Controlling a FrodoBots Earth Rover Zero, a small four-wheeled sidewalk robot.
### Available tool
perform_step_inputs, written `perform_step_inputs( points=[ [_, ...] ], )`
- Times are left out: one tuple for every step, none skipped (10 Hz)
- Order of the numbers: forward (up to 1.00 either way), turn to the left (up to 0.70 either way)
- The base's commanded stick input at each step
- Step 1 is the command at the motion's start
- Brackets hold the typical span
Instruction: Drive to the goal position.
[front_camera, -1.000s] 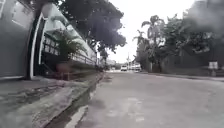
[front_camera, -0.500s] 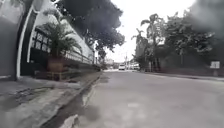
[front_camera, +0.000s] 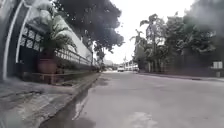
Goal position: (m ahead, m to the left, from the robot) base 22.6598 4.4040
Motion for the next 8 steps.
perform_step_inputs(
  points=[
    [0.7,0.0],
    [0.7,0.0],
    [0.7,0.0],
    [0.7,0.0],
    [0.7,0.0],
    [0.7,0.0],
    [0.7,0.0],
    [0.7,0.0]
  ],
)
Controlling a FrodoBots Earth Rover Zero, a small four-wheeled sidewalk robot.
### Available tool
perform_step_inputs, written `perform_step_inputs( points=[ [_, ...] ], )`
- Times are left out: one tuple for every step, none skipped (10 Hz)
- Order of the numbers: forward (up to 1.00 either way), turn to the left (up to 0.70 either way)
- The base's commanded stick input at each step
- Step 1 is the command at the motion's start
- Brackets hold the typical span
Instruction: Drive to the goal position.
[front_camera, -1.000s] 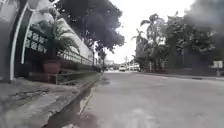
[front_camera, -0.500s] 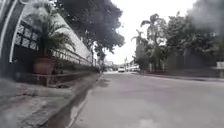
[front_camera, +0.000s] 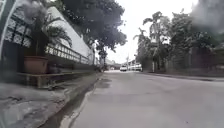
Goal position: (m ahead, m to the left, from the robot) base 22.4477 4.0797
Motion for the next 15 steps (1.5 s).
perform_step_inputs(
  points=[
    [0.7,-0.02],
    [0.7,-0.27],
    [0.7,-0.13],
    [0.7,-0.05],
    [0.7,0.0],
    [0.7,0.0],
    [0.7,0.0],
    [0.7,0.0],
    [0.7,0.0],
    [0.7,0.0],
    [0.7,0.0],
    [0.7,0.0],
    [0.7,0.0],
    [0.7,0.0],
    [0.7,0.0]
  ],
)
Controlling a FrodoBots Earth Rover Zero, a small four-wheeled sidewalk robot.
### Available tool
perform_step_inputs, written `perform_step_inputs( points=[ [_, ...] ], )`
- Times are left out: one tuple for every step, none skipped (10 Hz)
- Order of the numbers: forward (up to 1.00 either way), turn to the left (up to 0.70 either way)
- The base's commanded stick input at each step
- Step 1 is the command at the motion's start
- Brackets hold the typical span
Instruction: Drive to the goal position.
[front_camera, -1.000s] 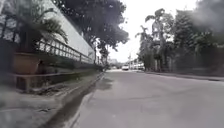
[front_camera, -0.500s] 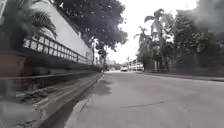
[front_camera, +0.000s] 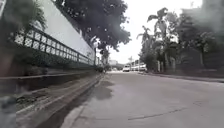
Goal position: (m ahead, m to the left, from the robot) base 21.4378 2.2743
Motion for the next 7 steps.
perform_step_inputs(
  points=[
    [0.7,0.0],
    [0.7,0.0],
    [0.7,0.0],
    [0.7,0.0],
    [0.7,0.0],
    [0.7,-0.01],
    [0.7,-0.26]
  ],
)
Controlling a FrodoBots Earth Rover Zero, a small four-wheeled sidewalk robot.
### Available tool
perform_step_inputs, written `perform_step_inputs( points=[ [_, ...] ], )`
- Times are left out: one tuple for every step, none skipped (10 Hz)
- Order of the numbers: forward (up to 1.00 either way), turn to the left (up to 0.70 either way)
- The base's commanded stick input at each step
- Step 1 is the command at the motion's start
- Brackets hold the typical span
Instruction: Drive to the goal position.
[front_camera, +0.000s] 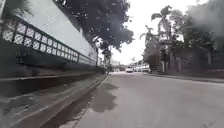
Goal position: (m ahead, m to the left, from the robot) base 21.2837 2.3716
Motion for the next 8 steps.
perform_step_inputs(
  points=[
    [0.7,-0.34],
    [0.7,-0.35],
    [0.7,-0.22],
    [0.7,-0.08],
    [0.7,0.0],
    [0.7,0.0],
    [0.7,0.0],
    [0.7,0.0]
  ],
)
